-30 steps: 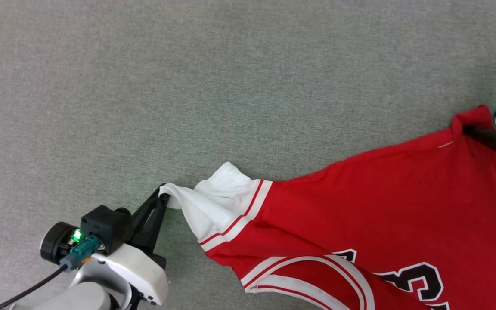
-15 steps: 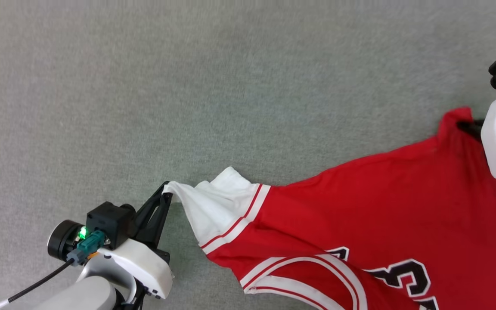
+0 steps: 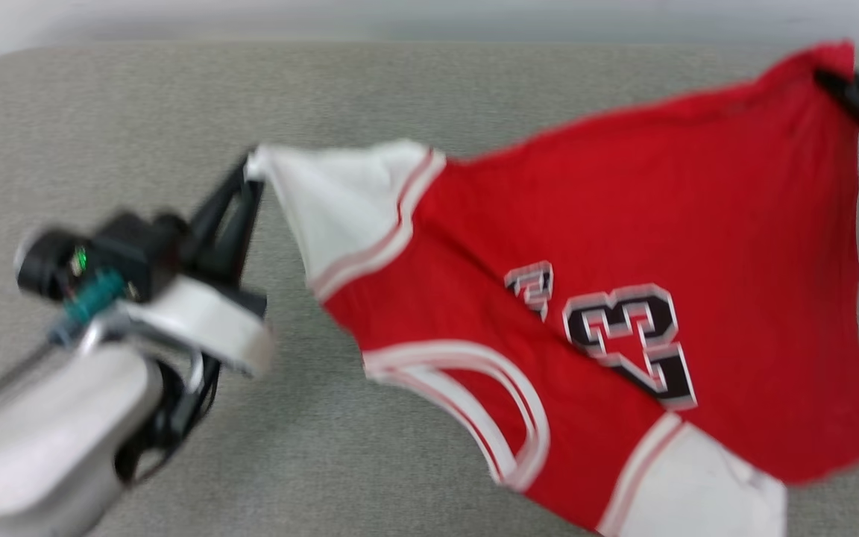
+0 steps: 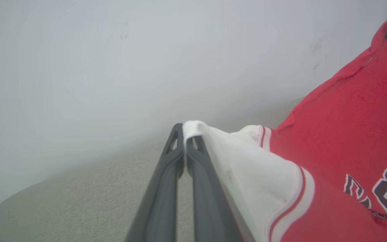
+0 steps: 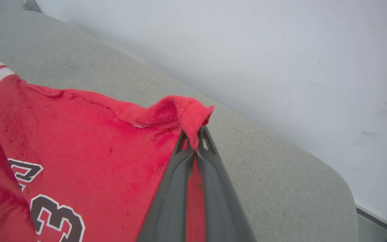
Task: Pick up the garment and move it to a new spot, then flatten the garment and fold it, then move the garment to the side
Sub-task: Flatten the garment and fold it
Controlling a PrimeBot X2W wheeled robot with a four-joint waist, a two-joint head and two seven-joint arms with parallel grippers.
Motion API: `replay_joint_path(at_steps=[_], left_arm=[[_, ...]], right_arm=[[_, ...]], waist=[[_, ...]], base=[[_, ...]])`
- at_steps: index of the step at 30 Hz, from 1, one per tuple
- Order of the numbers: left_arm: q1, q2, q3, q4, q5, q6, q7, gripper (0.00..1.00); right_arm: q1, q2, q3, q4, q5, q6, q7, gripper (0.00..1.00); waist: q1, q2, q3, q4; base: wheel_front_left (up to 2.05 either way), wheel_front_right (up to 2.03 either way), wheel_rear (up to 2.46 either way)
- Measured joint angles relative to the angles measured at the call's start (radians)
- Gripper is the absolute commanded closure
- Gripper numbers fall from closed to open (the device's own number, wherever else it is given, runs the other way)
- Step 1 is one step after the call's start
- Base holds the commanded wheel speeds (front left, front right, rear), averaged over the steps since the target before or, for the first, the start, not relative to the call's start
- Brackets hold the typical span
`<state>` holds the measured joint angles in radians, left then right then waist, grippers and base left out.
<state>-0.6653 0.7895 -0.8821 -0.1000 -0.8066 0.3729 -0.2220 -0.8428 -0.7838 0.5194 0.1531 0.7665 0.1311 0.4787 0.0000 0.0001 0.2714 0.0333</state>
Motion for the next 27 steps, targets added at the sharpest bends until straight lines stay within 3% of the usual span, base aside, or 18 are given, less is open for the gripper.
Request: replay_joint_path(at_steps=[6, 13, 27], left_arm=[[-0.187, -0.033, 0.065, 0.049, 0.008, -0.017, 0.027, 1.0], [-0.431, -0.076, 0.086, 0.164, 0.05, -0.091, 0.082, 1.0], [-1.04, -0.198, 0.151, 0.406, 0.134, -0.244, 0.128, 1.0]], right_arm=[[-0.073, 0.094, -0.066, 0.016, -0.121, 0.0, -0.087, 1.0], [-0.233, 0.185, -0.1, 0.062, -0.243, 0.0, -0.11, 1.0], [-0.73, 0.26, -0.144, 0.249, -0.385, 0.0, -0.137, 1.0]], waist=[[0.0, 0.0, 0.026, -0.039], [0.0001, 0.0, 0.095, -0.069], [0.0001, 0.0, 0.257, -0.083]], base=[[0.0, 0.0, 0.0], [0.0, 0.0, 0.0], [0.0, 0.0, 0.0]])
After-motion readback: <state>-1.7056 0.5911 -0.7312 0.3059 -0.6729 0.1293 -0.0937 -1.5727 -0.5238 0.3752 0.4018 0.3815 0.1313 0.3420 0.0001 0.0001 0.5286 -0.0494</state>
